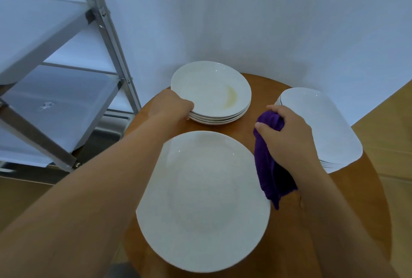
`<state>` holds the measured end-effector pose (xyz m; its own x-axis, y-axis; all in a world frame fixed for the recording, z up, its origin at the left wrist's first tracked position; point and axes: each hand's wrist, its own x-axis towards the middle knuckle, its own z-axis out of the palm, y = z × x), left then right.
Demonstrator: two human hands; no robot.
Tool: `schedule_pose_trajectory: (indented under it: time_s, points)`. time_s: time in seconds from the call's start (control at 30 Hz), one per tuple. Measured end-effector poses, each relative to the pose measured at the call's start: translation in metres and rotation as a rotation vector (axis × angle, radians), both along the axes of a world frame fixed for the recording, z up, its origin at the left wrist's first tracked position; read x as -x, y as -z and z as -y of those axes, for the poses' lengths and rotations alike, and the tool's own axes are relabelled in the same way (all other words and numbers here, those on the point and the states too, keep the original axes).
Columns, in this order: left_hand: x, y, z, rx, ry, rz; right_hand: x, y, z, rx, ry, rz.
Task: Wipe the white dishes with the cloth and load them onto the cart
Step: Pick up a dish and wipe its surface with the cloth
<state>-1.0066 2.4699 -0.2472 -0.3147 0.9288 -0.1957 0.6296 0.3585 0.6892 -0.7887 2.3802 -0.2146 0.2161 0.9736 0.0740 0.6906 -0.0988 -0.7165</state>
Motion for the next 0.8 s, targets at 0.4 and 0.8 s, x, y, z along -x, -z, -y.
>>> schedule_pose_trajectory:
  time_s: [0.4, 0.8]
  points:
    - [-0.001, -0.022, 0.0, -0.061, -0.27, 0.67, -0.007, 0.006, 0.002, 0.015, 0.047, -0.098]
    - [-0.021, -0.094, 0.111, -0.213, -0.188, 0.988, 0.008, -0.048, 0.058, 0.096, 0.33, -0.974]
